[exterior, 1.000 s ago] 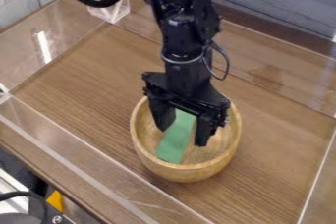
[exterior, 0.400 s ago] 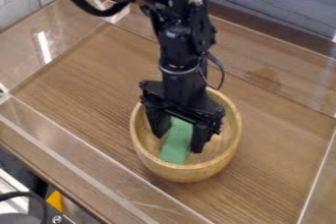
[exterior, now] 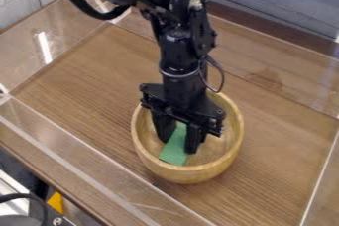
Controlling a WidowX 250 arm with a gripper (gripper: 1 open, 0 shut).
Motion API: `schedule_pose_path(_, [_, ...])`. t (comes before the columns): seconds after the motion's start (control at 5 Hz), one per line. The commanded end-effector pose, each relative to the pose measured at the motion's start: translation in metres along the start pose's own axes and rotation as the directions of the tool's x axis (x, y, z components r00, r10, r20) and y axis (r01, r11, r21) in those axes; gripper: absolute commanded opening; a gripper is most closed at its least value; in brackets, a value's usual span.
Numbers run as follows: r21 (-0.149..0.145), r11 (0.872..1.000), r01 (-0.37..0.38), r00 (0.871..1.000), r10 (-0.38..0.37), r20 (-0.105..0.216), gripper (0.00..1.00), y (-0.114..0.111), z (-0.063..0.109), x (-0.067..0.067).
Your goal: Remove the green block from inside the brown bowl and put it on the table
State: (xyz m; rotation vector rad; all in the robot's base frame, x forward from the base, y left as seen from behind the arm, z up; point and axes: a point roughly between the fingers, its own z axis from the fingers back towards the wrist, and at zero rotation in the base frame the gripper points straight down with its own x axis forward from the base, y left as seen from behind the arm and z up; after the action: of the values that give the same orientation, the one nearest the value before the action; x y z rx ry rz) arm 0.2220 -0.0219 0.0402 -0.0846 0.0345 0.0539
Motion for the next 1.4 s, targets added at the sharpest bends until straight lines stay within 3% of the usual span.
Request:
schedule_pose_path(0.0, [-0.009, 1.0, -0.006, 1.0, 0.006, 0.023, 0.0, 0.002, 0.011, 0.004])
schedule_pose_path(0.8, [-0.029, 0.999, -0.021, 1.0, 0.021, -0.018, 0.0, 0.004, 0.03, 0.002])
schedule_pose_path(1.2, [-0.036, 0.999, -0.015, 1.0, 0.015, -0.022, 0.0, 0.0, 0.041, 0.006])
